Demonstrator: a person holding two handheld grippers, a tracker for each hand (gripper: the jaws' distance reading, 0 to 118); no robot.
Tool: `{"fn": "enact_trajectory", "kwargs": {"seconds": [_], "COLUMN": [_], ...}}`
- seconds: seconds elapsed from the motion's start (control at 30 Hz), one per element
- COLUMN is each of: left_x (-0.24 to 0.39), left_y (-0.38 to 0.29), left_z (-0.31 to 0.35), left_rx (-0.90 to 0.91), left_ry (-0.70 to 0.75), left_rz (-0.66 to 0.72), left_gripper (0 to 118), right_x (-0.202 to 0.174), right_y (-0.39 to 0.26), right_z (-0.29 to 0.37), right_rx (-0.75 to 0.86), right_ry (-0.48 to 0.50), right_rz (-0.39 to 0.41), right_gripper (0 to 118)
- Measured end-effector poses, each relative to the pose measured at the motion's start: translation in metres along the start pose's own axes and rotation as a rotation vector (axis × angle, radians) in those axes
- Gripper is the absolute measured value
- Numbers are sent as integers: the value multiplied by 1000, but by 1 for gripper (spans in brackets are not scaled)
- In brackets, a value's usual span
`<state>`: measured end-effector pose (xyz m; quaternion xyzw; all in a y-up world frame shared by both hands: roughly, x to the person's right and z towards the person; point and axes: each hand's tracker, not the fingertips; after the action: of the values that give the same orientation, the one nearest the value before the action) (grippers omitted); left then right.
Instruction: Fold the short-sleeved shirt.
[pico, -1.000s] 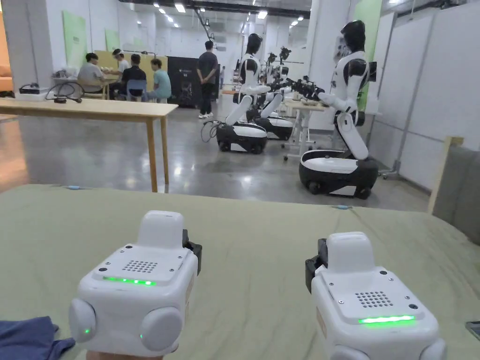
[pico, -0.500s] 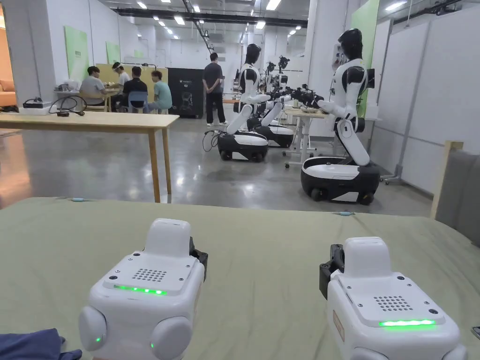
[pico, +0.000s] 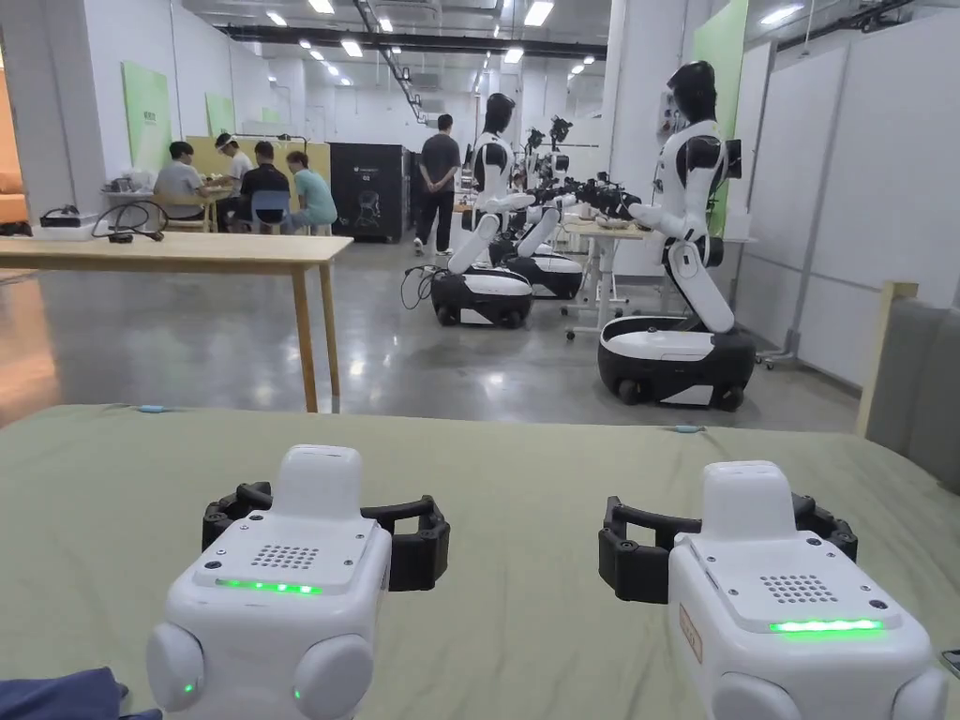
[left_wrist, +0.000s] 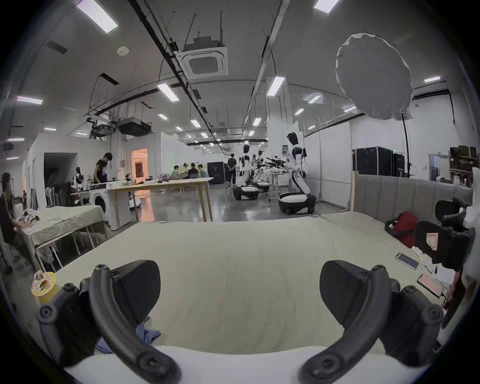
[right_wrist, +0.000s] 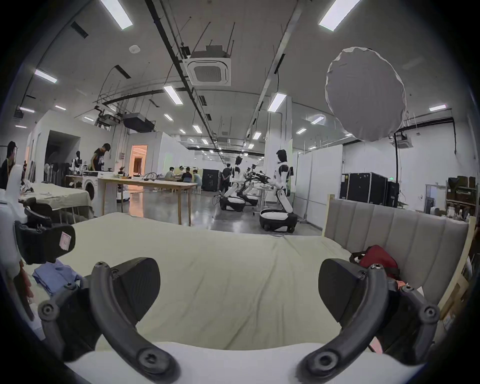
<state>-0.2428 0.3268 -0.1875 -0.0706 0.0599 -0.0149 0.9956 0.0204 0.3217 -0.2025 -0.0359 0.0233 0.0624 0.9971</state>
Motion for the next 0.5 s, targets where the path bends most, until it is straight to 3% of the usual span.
{"fn": "enact_trajectory", "kwargs": {"seconds": [0.23,0.5], "left_x": [-3,0], "left_y": [5,10], "left_z": [4,10], "left_rx": [-1,3], "left_ry": [11,8], "left_rz": [17,-4], "left_gripper": [118,118], "right_x": [-5,-5], "right_y": [7,16], "right_z": [6,10], "right_rx": [-22,-36], "right_ry": [28,19], "right_rz": [23,-39], "right_gripper": [118,118]}}
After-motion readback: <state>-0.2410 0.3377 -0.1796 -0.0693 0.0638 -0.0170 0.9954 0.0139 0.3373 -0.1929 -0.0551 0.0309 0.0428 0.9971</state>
